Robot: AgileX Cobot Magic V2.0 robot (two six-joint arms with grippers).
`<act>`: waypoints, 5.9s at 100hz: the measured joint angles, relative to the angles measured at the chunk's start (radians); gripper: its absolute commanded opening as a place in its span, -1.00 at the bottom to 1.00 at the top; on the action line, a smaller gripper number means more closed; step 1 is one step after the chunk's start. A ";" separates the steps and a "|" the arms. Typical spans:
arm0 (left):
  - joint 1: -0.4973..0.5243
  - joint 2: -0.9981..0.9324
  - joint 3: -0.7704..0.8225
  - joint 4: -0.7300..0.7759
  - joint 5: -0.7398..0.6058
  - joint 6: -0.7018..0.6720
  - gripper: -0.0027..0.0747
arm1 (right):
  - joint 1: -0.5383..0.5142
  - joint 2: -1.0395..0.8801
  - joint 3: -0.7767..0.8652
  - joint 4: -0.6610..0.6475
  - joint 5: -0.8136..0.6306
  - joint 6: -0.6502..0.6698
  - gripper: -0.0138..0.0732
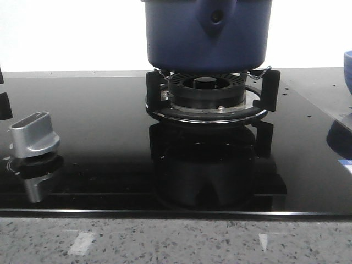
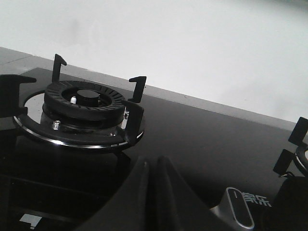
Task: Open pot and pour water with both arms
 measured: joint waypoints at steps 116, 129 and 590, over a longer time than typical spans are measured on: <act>0.000 0.000 0.000 0.000 0.000 0.000 -0.98 | 0.000 0.000 0.000 0.050 -0.046 0.000 -0.81; 0.000 0.000 0.000 0.000 0.000 0.000 -0.98 | 0.000 0.000 0.000 0.101 -0.086 0.000 -0.81; -0.147 1.522 -1.486 -1.467 0.723 1.807 -0.22 | 0.110 0.847 -0.960 -0.002 0.635 -0.020 0.22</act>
